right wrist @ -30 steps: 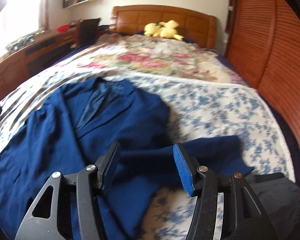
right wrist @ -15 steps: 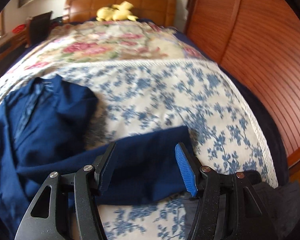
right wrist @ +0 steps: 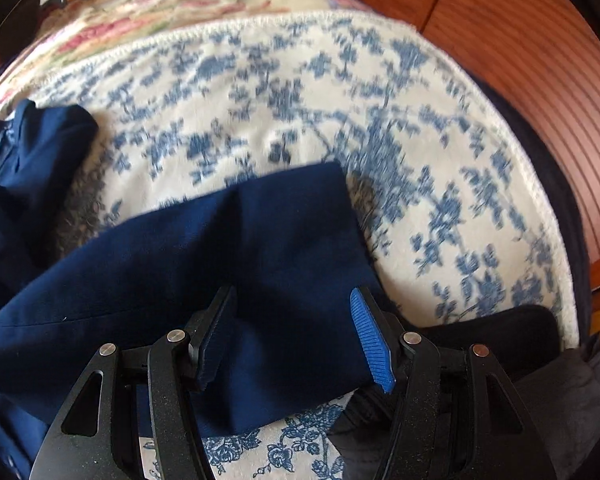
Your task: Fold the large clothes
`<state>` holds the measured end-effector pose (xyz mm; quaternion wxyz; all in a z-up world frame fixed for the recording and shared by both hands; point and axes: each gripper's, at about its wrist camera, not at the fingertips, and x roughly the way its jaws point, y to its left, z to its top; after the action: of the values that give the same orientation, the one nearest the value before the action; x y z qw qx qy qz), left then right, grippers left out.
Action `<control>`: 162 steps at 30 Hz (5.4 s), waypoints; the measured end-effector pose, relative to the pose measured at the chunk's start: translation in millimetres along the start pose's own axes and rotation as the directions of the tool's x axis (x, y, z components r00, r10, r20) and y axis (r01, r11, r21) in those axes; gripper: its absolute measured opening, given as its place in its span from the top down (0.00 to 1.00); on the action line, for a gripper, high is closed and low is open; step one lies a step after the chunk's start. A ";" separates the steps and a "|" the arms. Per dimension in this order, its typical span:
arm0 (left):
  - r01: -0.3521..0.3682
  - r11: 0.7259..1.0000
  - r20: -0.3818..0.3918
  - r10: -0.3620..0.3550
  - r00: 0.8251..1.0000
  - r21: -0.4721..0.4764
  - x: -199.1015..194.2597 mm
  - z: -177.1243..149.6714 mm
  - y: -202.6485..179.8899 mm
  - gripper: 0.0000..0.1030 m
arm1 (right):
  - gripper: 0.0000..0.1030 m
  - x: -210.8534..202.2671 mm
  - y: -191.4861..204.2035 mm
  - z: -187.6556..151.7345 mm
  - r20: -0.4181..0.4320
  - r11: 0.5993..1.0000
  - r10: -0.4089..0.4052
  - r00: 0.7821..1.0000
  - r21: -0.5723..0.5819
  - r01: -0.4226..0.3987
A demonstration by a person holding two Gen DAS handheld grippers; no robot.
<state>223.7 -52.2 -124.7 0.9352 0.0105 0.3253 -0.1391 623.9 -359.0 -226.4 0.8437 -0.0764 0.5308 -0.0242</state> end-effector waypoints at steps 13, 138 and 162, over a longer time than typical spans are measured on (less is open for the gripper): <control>0.000 1.000 0.006 0.000 1.000 -0.017 -4.2 0.7 6.1 0.50 | 1.00 -24.8 44.6 -14.1 0.027 0.986 0.104 0.994 -0.136 -0.099; -0.062 0.998 -0.091 0.062 0.994 -0.002 37.2 26.3 15.2 0.50 | 0.53 -150.0 169.5 -233.0 0.322 0.842 0.534 0.782 -0.288 -0.456; -0.121 0.987 -0.033 0.125 0.992 0.106 28.8 42.5 -4.8 0.97 | 0.53 -180.5 184.5 -261.7 0.278 0.847 0.506 0.817 -0.342 -0.408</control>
<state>269.8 -68.8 -108.5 0.9335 0.0820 0.3350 -0.0977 302.5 -181.9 -205.2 0.8881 -0.0617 0.3692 0.2668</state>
